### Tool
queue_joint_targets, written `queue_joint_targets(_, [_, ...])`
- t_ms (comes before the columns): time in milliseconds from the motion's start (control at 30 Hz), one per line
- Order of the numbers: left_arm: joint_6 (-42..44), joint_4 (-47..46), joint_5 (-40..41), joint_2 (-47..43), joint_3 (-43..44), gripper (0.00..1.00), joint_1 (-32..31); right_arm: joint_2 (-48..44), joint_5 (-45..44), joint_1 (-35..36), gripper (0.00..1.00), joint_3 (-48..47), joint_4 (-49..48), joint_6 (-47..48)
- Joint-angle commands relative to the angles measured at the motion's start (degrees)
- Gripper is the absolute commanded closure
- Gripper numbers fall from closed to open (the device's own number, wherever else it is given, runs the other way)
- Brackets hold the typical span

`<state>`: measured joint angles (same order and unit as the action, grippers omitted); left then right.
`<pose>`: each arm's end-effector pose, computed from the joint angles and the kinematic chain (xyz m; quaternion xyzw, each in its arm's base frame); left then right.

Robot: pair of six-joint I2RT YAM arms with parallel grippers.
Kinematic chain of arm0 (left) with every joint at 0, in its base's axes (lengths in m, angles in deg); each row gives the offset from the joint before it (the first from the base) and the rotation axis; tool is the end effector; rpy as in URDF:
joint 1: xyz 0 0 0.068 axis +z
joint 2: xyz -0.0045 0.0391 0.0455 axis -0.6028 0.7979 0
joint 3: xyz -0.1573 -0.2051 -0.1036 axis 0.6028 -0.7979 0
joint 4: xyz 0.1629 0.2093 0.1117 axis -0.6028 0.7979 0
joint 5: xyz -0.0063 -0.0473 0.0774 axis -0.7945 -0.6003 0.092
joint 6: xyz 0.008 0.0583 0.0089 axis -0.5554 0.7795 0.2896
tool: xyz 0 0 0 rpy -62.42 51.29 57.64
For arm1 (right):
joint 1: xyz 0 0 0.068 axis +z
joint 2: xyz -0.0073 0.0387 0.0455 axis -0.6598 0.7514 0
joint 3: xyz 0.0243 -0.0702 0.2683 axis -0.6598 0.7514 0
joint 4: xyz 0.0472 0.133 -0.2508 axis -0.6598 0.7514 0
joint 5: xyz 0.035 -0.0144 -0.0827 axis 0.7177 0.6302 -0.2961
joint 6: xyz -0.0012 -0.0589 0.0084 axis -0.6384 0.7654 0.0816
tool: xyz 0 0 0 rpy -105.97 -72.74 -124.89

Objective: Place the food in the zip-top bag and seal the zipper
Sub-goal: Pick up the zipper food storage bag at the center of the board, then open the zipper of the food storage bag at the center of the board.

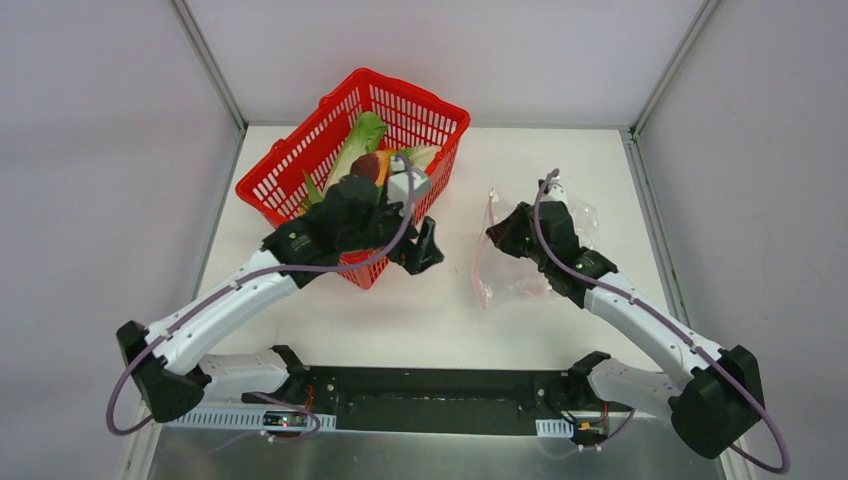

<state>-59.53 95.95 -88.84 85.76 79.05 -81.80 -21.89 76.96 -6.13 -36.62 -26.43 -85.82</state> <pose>0.1877 -0.2027 0.3996 0.3132 0.7417 -0.3680 0.4651 0.2330 0.1566 0.2817 0.0003 0.8293 0.2485 0.5006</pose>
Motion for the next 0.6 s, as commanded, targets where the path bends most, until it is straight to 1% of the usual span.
queue_joint_targets(0, [-2.18, -2.73, 8.24, 5.18, 1.05, 0.19, -5.59, -3.76, 7.39, -2.95, 1.0, 3.22, -3.51, -6.04])
queue_joint_targets(33, [-3.28, -4.22, 10.35, 6.48, 0.79, 0.19, -6.88, -4.57, 7.56, -3.37, 1.0, 3.95, -3.72, -7.01])
queue_joint_targets(67, [-4.43, -5.91, 10.77, 7.84, 0.55, 0.19, -7.46, -5.52, 7.57, -3.63, 1.0, 4.58, -3.87, -7.73])
queue_joint_targets(133, [-5.89, -8.89, 9.24, 10.38, 0.75, 0.21, -8.04, -7.35, 10.26, -3.85, 1.0, 5.54, -3.8, -8.51])
queue_joint_targets(267, [-9.15, -12.85, 6.52, 15.64, 2.89, 0.25, -8.8, -10.08, 11.31, -4.12, 1.0, 5.31, -2.19, -8.68])
queue_joint_targets(333, [-11.91, -19.65, 5.86, 17.7, 1.34, 0.29, -8.87, -10.52, 11.27, -4.21, 1.0, 5.12, -1.26, -8.44])
queue_joint_targets(367, [-13.8, -21.51, 5.95, 18.86, 0.7, 0.31, -8.82, -10.56, 11.29, -4.29, 1.0, 4.95, -0.84, -8.27])
queue_joint_targets(467, [-15.2, -22.23, 6.07, 22.02, 1.18, 0.36, -8.84, -10.32, 11.47, -4.6, 1.0, 4.03, 0.75, -7.44])
queue_joint_targets(567, [-14.87, -21.46, 6.64, 23.83, 1.91, 0.45, -8.81, -10.32, 11.79, -4.71, 1.0, 3.18, 1.74, -6.95])
